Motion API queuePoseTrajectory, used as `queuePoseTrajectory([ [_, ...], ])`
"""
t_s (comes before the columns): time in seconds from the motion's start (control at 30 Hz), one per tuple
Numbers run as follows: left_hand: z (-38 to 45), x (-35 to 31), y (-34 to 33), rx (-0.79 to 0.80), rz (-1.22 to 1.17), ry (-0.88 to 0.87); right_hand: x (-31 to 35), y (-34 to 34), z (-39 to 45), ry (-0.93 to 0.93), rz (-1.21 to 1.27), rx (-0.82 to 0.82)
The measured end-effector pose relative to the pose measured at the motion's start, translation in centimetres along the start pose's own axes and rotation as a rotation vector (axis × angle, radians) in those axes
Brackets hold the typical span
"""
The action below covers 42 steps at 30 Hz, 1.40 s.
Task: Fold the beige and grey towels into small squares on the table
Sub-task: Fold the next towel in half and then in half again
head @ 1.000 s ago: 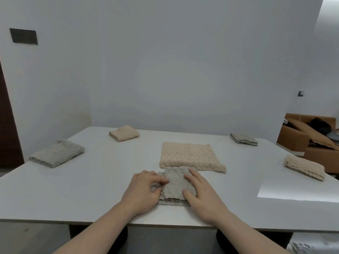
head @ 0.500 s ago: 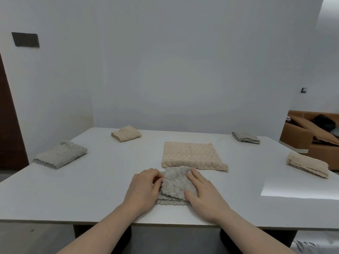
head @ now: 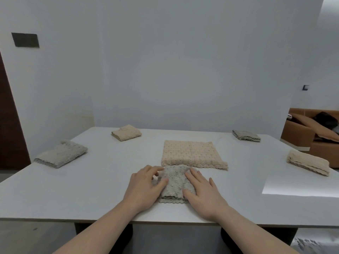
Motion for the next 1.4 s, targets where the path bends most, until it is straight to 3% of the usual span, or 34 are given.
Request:
queuePoseTrajectory([
  [0.2,0.4,0.3,-0.3,0.014,-0.031,-0.059,-0.2,0.4,-0.3,-0.002,0.153,-0.176],
  [0.5,0.1,0.1,0.3,-0.118,-0.119,0.052,0.3,0.2,-0.2,-0.019,-0.004,0.047],
  [0.67,-0.8,-0.4,0.1,0.123,0.036,-0.126,0.1,0.1,-0.1,-0.017,-0.015,0.056],
  [0.83,-0.3,-0.5,-0.4,0.412,0.282,-0.078,0.0,-0.1,0.3,-0.003,-0.081,0.113],
  [1.4,-0.3,-1.1,-0.6,0.481,0.406,-0.102,-0.4,-1.1,0.5,0.017,-0.11,0.152],
])
Point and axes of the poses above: each hand's wrist, its own z-axis towards the middle knuckle, its own y-axis out of the back of the hand, x = y × z, the point moved 1 cm from there along z, towards the middle knuckle, and after that the axes turned 11 degrees about y, right-handed, at the moved point
